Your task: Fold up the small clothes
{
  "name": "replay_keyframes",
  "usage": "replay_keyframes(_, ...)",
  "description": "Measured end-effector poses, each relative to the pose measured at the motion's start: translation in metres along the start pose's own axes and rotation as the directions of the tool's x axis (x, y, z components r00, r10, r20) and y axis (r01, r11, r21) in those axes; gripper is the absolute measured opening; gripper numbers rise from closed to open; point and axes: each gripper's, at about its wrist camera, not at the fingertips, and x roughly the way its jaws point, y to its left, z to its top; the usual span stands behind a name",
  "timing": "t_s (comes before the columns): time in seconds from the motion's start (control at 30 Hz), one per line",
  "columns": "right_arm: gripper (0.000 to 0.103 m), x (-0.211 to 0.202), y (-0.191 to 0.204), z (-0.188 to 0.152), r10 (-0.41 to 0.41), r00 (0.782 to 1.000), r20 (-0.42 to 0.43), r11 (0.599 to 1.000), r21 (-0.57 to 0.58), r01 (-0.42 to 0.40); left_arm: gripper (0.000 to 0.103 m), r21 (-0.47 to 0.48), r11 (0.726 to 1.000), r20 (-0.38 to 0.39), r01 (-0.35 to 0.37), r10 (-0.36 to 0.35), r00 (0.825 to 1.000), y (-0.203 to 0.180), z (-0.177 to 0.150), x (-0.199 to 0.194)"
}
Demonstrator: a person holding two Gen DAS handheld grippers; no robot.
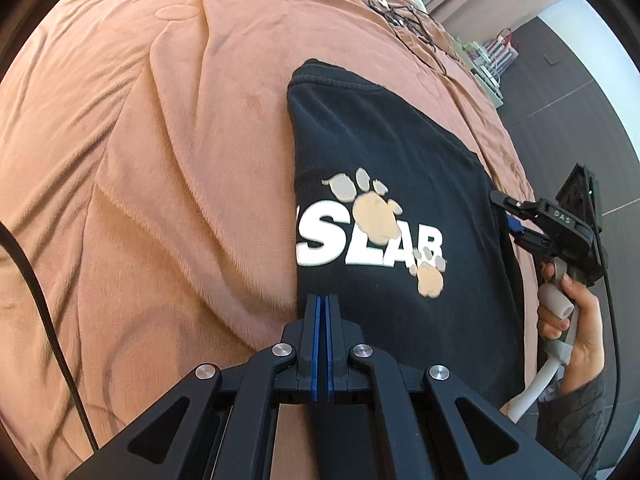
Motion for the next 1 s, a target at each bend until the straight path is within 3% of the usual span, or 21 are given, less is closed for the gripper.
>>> replay_keyframes(0.1, 0.004, -0.008, -0.002, -0.001, 0.004, 0.999, 0.042, 1.000, 0.023, -0.005, 0.000, 0.001, 1.000, 0.008, -0.001, 0.001, 1.000, 0.000, 0.007, 0.003)
replay_keyframes(0.3, 0.000, -0.036, 0.015, 0.009, -0.094, 0.986, 0.137, 0.992, -0.072, 0.105, 0.000, -0.004, 1.000, 0.022, -0.016, 0.016, 1.000, 0.001, 0.022, 0.009)
replay_keyframes(0.37, 0.000, -0.043, 0.032, 0.008, -0.195, 0.963, 0.186, 0.962, -0.152, 0.225, 0.000, 0.004, 1.000, 0.032, -0.030, 0.030, 0.999, 0.000, 0.026, 0.010)
replay_keyframes(0.43, 0.000, -0.050, 0.046, 0.009, -0.309, 0.917, 0.253, 0.907, -0.212, 0.364, 0.000, 0.009, 0.999, 0.037, -0.046, 0.046, 0.998, -0.001, 0.029, 0.011)
replay_keyframes(0.47, 0.000, -0.052, 0.046, 0.012, -0.313, 0.916, 0.252, 0.906, -0.208, 0.367, 0.000, 0.007, 0.999, 0.040, -0.050, 0.050, 0.998, -0.001, 0.031, 0.011)
replay_keyframes(0.53, 0.000, -0.053, 0.039, 0.017, -0.241, 0.952, 0.190, 0.943, -0.187, 0.276, 0.000, 0.005, 0.999, 0.043, -0.055, 0.054, 0.998, 0.000, 0.034, 0.012)
replay_keyframes(0.6, 0.000, -0.046, 0.035, 0.019, -0.199, 0.972, 0.125, 0.960, -0.176, 0.219, 0.000, -0.003, 0.998, 0.051, -0.064, 0.064, 0.997, 0.002, 0.038, 0.011)
replay_keyframes(0.83, 0.000, -0.023, 0.010, 0.038, -0.151, 0.987, 0.056, 0.982, -0.102, 0.156, 0.000, -0.008, 0.997, 0.065, -0.071, 0.071, 0.995, 0.003, 0.051, 0.014)
replay_keyframes(0.93, 0.001, -0.021, 0.003, 0.044, -0.123, 0.991, 0.053, 0.988, -0.083, 0.127, 0.010, -0.006, 0.997, 0.068, -0.082, 0.083, 0.994, 0.003, 0.058, 0.016)
replay_keyframes(1.0, 0.006, -0.024, 0.006, 0.038, -0.116, 0.991, 0.063, 0.989, -0.087, 0.121, 0.025, -0.004, 0.996, 0.074, -0.089, 0.089, 0.993, 0.003, 0.062, 0.017)
